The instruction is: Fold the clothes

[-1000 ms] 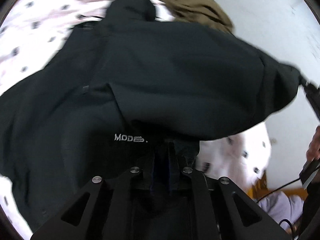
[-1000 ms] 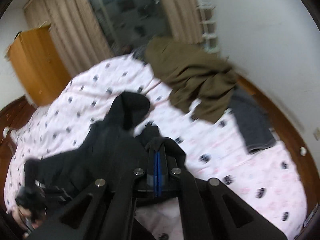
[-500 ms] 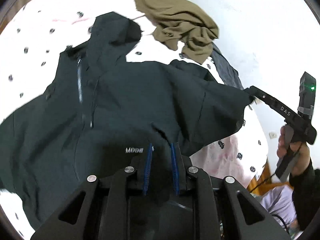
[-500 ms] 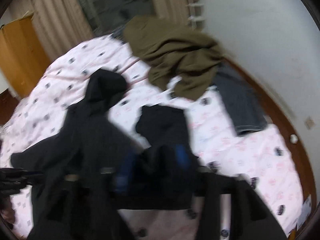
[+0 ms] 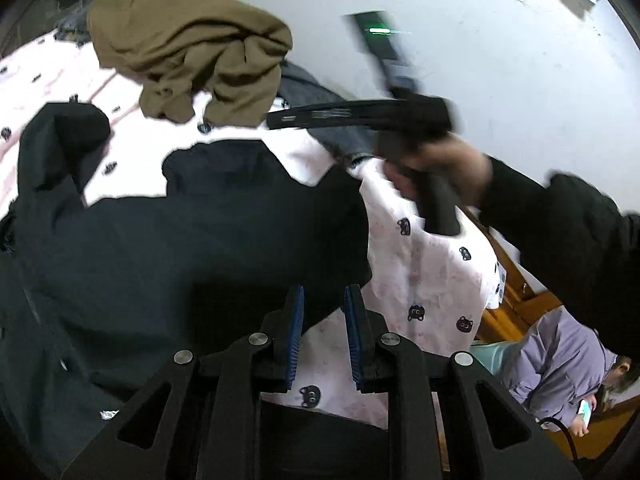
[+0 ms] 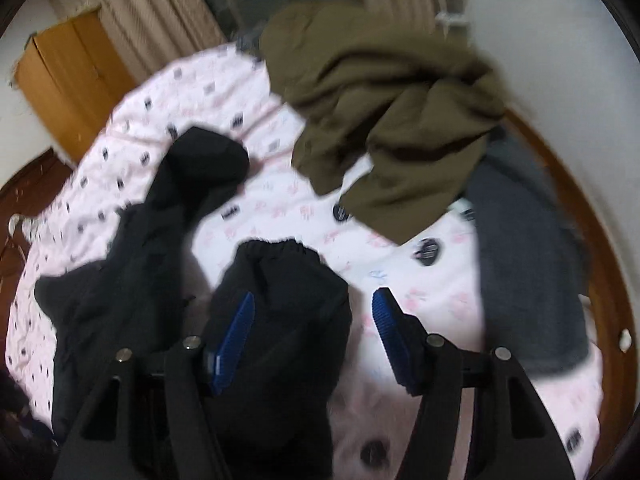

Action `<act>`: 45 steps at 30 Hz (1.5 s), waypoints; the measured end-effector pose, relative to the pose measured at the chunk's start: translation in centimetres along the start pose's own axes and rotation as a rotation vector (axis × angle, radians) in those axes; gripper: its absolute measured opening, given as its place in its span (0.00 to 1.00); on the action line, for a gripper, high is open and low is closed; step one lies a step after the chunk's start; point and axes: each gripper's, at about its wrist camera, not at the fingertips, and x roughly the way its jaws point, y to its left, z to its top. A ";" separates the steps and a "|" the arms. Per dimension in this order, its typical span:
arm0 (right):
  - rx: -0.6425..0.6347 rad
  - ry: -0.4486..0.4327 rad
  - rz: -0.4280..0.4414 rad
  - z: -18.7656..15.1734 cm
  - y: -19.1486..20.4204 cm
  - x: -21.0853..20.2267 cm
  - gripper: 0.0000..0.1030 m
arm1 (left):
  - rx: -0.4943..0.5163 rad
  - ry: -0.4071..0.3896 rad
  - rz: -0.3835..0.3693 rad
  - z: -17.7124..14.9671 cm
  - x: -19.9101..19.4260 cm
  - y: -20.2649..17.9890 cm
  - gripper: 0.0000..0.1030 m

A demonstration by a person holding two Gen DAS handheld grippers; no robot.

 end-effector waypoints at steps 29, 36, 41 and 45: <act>0.573 0.024 -0.555 -4.8 -13.8 -20.5 0.09 | -0.063 -0.041 0.054 7.9 7.7 1.7 0.17; 0.540 -0.161 -0.582 -6.1 -13.3 -19.5 0.38 | -0.020 -0.043 0.093 9.6 7.6 6.5 0.17; 0.400 -0.167 -0.529 -10.1 -10.9 -19.9 0.42 | 0.212 -0.013 0.080 9.4 5.5 8.0 0.20; 0.331 -0.117 -0.476 -14.3 -7.7 -18.3 0.42 | 0.322 0.077 0.004 9.8 7.4 8.3 0.24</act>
